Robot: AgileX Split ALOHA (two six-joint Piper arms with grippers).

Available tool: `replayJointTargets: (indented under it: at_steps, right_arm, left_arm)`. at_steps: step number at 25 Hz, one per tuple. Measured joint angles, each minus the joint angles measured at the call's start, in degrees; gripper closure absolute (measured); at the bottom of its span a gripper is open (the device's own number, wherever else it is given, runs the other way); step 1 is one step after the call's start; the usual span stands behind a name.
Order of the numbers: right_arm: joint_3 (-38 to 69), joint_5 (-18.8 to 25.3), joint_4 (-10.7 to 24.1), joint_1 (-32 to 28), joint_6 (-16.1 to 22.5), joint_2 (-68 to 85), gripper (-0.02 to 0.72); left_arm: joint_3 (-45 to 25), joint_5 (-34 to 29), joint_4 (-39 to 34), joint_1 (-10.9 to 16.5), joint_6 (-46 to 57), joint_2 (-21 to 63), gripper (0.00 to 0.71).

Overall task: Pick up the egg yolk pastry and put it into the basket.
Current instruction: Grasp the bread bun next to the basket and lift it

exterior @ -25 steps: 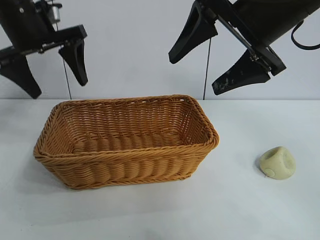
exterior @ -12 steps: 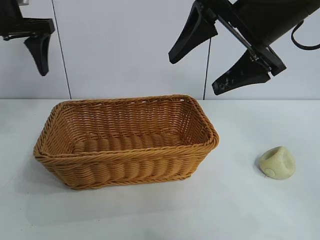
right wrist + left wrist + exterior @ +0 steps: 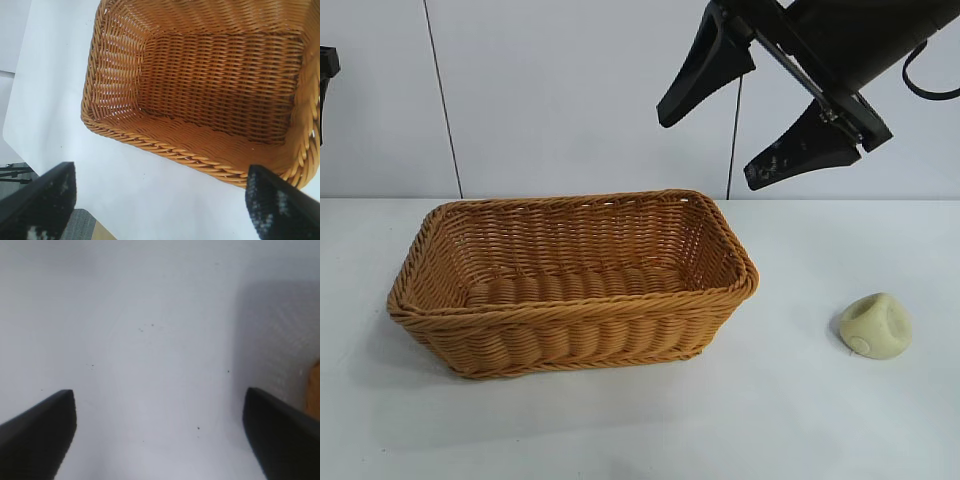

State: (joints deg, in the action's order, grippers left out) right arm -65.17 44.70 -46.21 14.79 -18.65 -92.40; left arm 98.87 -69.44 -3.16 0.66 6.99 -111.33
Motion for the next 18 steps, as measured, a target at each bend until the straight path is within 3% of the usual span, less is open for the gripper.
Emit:
replayJointTargets:
  at_steps: [5, 18]
  right_arm:
    - [0.00, 0.08, 0.00, 0.00, 0.19, 0.00, 0.073]
    - [0.00, 0.08, 0.00, 0.00, 0.19, 0.00, 0.073]
  left_arm:
    - [-7.83, 0.00, 2.68, 0.00, -2.56, 7.72, 0.015]
    - [-44.18, 0.13, 3.16, 0.00, -5.71, 42.98, 0.014]
